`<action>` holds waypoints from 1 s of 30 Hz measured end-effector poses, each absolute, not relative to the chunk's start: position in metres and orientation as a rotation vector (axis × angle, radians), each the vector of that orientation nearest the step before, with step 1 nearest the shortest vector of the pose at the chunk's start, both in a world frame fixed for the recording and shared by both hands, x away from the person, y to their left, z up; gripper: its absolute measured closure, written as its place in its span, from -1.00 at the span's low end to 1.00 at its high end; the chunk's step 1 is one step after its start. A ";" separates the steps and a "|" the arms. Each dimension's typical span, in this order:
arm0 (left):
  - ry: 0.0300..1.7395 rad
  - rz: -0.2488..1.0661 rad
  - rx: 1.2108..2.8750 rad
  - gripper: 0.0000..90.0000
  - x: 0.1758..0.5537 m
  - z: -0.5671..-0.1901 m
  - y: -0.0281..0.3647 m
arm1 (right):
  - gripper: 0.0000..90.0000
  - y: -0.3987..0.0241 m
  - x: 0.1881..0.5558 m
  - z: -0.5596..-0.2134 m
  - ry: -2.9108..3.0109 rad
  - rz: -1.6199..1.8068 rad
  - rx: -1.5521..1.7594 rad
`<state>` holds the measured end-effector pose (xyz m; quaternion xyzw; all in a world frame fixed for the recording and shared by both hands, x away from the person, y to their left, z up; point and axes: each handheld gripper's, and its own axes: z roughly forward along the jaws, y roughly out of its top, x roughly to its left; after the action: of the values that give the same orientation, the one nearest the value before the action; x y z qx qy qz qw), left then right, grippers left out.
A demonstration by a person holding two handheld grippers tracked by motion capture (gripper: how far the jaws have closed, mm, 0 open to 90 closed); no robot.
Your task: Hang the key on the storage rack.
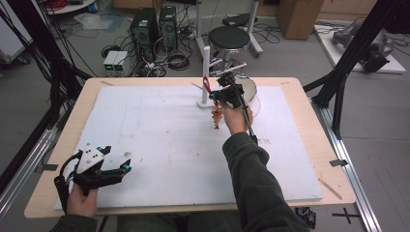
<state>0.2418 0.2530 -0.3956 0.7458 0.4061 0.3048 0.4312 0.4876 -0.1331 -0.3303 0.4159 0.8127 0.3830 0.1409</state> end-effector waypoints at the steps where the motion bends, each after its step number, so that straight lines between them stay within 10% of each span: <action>1: 1.012 0.760 1.860 -0.54 0.242 -0.396 0.253 | 0.92 -0.133 0.488 -0.330 2.349 1.104 1.206; 30: 1.015 0.765 1.855 -0.54 0.240 -0.396 0.255 | 0.77 -0.134 0.495 -0.340 2.362 1.132 1.249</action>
<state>0.2403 0.2549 -0.3955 0.7441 0.4072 0.3070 0.4315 0.4950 -0.1337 -0.3403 0.4272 0.8082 0.3874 0.1196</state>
